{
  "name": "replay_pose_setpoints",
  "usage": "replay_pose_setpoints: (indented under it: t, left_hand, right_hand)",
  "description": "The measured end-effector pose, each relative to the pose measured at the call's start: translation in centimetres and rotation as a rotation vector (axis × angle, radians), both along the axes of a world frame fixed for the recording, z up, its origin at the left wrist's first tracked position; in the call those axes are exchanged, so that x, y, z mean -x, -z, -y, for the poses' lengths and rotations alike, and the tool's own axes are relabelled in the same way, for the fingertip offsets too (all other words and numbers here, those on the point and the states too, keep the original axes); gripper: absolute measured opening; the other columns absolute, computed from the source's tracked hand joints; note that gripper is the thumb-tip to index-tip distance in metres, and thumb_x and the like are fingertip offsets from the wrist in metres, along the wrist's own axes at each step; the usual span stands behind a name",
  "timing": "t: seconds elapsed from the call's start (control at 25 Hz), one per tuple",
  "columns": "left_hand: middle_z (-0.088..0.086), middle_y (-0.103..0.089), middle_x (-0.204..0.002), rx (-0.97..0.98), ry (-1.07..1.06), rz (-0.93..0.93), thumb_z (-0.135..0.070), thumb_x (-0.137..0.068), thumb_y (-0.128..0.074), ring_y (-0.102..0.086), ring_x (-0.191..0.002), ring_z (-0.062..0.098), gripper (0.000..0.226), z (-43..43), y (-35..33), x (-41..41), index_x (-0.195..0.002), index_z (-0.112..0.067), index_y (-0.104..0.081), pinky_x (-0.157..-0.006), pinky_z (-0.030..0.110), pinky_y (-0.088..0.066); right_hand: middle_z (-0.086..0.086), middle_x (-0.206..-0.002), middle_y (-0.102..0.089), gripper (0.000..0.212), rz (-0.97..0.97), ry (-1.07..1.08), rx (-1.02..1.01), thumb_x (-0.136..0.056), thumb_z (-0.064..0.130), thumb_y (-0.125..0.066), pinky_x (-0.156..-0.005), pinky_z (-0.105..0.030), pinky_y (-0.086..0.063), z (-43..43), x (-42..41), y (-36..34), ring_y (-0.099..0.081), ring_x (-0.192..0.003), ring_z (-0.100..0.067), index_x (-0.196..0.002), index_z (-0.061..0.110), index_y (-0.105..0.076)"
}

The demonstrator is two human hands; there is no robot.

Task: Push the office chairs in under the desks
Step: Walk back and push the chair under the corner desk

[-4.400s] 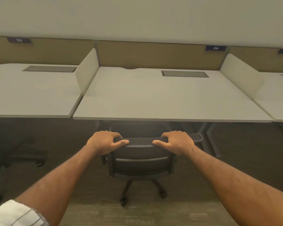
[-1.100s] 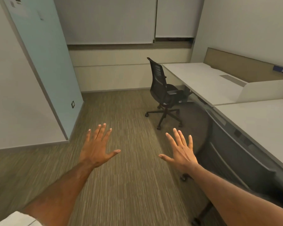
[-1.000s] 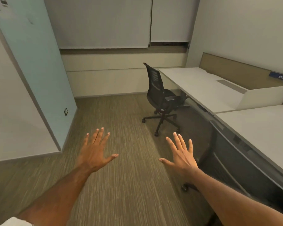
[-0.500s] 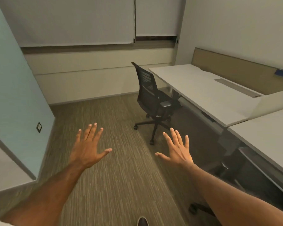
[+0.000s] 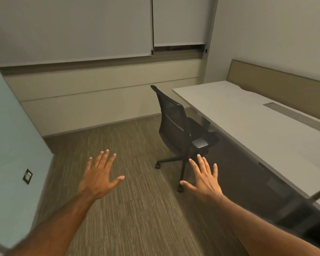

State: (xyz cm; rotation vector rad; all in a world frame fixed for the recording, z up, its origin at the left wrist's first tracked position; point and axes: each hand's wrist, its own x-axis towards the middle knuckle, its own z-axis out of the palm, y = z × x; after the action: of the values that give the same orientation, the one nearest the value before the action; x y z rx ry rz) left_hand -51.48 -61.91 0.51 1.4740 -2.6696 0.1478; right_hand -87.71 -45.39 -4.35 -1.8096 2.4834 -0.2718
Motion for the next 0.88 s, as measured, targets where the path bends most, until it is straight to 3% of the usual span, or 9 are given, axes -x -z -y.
replay_pose_setpoints:
  t: [0.12,0.28,0.4,0.6,0.88]
  left_hand:
    - [0.007,0.004,-0.172,-0.024,0.059,0.075,-0.085,-0.069,0.001,0.003,-0.159,0.023,0.113,8.9,0.9,2.3,-0.164,-0.023,-0.003,-0.127,0.052,-0.001]
    - [0.008,-0.007,-0.172,-0.036,0.132,0.022,-0.085,-0.069,-0.006,-0.007,-0.159,0.025,0.113,21.8,1.3,5.9,-0.163,-0.023,-0.016,-0.126,0.053,-0.006]
    - [0.007,-0.008,-0.172,-0.037,0.225,0.034,-0.086,-0.071,-0.010,-0.006,-0.159,0.025,0.111,30.5,0.1,9.2,-0.163,-0.025,-0.015,-0.126,0.054,-0.005]
    - [0.006,-0.006,-0.173,0.016,0.340,0.061,-0.076,-0.093,-0.039,0.000,-0.159,0.029,0.093,43.1,-3.3,15.9,-0.164,-0.026,-0.007,-0.126,0.057,-0.005]
    - [0.006,-0.004,-0.173,0.003,0.465,0.007,-0.073,-0.094,-0.043,0.002,-0.158,0.034,0.090,55.4,-4.1,27.7,-0.164,-0.027,-0.009,-0.126,0.058,-0.002]
  right_hand:
    - [-0.004,-0.170,0.017,0.101,0.005,0.030,0.006,-0.086,0.078,-0.049,-0.117,-0.055,0.022,7.5,1.6,0.3,0.018,-0.155,-0.023,-0.162,0.034,0.002]
    - [-0.004,-0.171,0.012,0.100,0.018,0.134,0.014,-0.087,0.075,-0.052,-0.117,-0.055,0.021,16.3,3.6,0.9,0.015,-0.155,-0.023,-0.161,0.035,0.000]
    - [-0.004,-0.171,0.010,0.098,0.037,0.228,0.027,-0.087,0.077,-0.050,-0.117,-0.055,0.021,21.8,4.8,0.2,0.012,-0.156,-0.023,-0.161,0.034,-0.003]
    - [-0.003,-0.171,0.005,0.093,0.056,0.341,0.097,-0.089,0.078,-0.044,-0.116,-0.052,0.020,30.5,7.3,-1.8,0.008,-0.157,-0.024,-0.161,0.032,-0.005]
    - [-0.004,-0.171,-0.002,0.102,0.091,0.409,0.258,-0.077,0.095,-0.018,-0.118,-0.046,0.016,43.6,15.0,-3.9,-0.002,-0.156,-0.023,-0.159,0.035,-0.006]
